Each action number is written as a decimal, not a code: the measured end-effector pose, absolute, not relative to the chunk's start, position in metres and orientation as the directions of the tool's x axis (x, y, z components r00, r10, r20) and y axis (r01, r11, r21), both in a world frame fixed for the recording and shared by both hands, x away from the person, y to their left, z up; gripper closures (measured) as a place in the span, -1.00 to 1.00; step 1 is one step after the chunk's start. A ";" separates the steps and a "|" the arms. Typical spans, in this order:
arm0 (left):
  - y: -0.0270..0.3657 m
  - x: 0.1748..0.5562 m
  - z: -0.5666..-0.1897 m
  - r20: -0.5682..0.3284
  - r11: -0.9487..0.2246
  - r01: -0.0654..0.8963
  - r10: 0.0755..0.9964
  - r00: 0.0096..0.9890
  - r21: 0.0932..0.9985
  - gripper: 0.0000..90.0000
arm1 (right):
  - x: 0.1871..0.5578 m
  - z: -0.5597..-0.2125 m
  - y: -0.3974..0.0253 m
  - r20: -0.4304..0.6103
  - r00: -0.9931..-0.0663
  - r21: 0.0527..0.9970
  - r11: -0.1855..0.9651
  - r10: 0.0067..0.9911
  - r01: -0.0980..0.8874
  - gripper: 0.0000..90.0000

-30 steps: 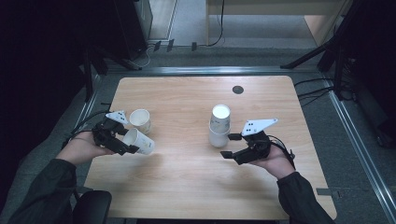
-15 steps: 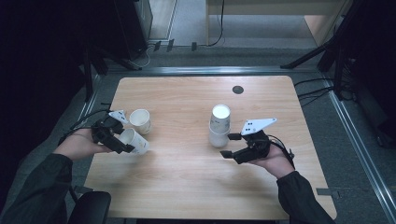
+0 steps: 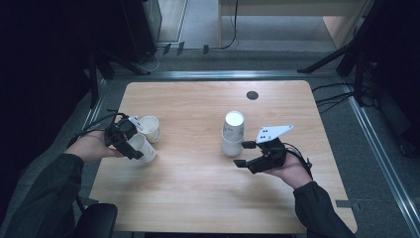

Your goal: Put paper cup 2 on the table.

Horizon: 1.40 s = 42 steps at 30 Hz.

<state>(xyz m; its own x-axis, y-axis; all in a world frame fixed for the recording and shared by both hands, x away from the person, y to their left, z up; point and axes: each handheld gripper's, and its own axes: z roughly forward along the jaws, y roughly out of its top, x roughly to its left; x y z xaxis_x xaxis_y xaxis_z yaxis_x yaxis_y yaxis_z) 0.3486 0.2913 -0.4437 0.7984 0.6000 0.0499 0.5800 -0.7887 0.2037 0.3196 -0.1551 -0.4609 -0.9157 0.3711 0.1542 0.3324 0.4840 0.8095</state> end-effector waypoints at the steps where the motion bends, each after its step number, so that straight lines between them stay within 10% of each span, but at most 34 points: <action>1: 0.291 0.350 -0.444 0.047 -0.792 0.579 0.597 0.801 0.194 -0.50 | 0.320 -0.461 -0.155 0.155 -0.916 0.810 0.483 0.371 0.333 -0.38; 42: 0.284 0.358 -0.457 0.004 -0.778 0.603 0.613 0.790 0.178 -0.71 | 0.320 -0.460 -0.154 0.149 -0.919 0.809 0.488 0.366 0.326 -0.38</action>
<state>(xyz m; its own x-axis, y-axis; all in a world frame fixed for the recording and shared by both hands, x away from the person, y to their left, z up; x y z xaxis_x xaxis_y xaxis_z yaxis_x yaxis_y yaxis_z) 0.3583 0.2837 -0.4570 0.7898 0.6133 0.0042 0.6029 -0.7777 0.1779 0.3201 -0.1545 -0.4597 -0.9185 0.3662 0.1491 0.3261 0.4885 0.8093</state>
